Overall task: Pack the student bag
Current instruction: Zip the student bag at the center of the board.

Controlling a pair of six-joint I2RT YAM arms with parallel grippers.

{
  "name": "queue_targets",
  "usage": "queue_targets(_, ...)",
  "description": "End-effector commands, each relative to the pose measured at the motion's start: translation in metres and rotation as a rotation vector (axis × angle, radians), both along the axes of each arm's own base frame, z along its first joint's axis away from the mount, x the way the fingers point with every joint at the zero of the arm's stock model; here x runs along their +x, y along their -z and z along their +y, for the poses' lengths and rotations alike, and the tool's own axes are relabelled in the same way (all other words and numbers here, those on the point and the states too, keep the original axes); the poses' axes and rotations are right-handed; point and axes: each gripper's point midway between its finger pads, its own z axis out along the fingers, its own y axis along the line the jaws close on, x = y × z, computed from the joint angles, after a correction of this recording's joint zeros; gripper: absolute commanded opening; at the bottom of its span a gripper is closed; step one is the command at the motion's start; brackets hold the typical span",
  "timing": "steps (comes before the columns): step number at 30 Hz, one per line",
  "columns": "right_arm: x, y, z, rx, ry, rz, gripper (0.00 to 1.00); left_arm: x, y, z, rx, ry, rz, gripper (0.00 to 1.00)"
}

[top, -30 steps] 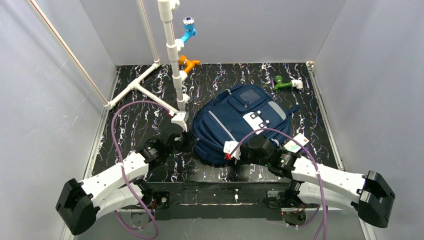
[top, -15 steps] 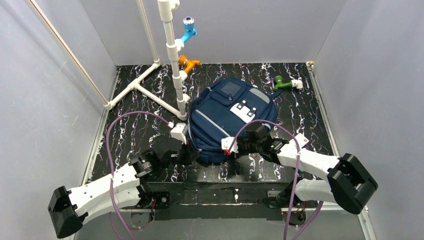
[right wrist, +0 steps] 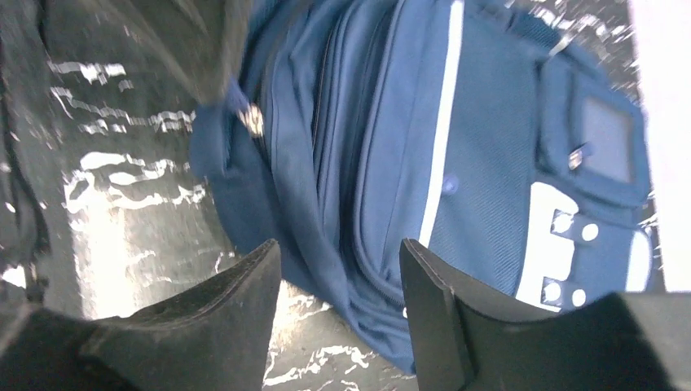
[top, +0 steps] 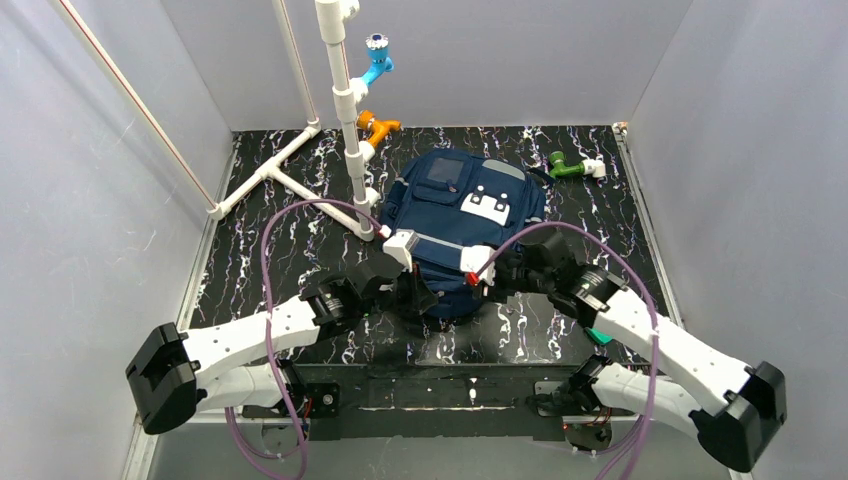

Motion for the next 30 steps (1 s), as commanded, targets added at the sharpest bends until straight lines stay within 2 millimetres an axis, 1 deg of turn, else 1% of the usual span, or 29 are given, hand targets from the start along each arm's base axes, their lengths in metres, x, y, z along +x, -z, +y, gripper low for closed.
queue_targets(1,-0.014,-0.026,0.01,0.088,-0.02,0.033,0.64,-0.005,-0.05,-0.036,-0.147,0.115,-0.042,0.0)
queue_targets(4,-0.008,-0.013,0.018,0.05,-0.04,0.06,0.62,-0.004,-0.054,-0.043,-0.169,0.127,-0.036,0.0)
queue_targets(8,-0.009,0.0,0.027,0.009,-0.091,0.11,0.58,-0.004,-0.051,-0.044,-0.165,0.126,-0.026,0.0)
queue_targets(10,-0.014,0.006,0.028,0.003,-0.112,0.127,0.58,-0.003,-0.049,-0.042,-0.163,0.114,-0.022,0.0)
queue_targets(13,-0.021,0.016,0.025,-0.003,-0.136,0.146,0.61,-0.004,-0.051,-0.044,-0.169,0.118,-0.022,0.0)
queue_targets(16,-0.018,0.023,0.028,0.015,-0.108,0.162,0.59,-0.004,-0.054,-0.047,-0.174,0.131,-0.021,0.0)
queue_targets(20,-0.001,0.031,0.028,-0.009,-0.027,0.148,0.48,-0.004,-0.056,-0.049,-0.182,0.141,-0.026,0.0)
queue_targets(23,0.006,0.038,0.022,-0.04,0.013,0.134,0.39,-0.003,-0.057,-0.048,-0.182,0.134,-0.034,0.0)
queue_targets(24,0.008,0.04,0.02,-0.05,0.024,0.129,0.31,-0.003,-0.057,-0.048,-0.181,0.131,-0.035,0.0)
queue_targets(26,0.008,0.043,0.016,-0.07,0.038,0.125,0.08,-0.001,-0.055,-0.047,-0.175,0.122,-0.036,0.0)
queue_targets(27,0.008,0.044,0.013,-0.082,0.039,0.123,0.01,0.0,-0.054,-0.046,-0.172,0.116,-0.038,0.0)
queue_targets(28,0.007,0.047,0.01,-0.098,0.042,0.122,0.01,0.001,-0.053,-0.044,-0.169,0.105,-0.039,0.0)
queue_targets(30,0.007,0.054,-0.005,-0.158,0.074,0.114,0.01,0.008,-0.043,-0.031,-0.137,0.05,-0.024,0.0)
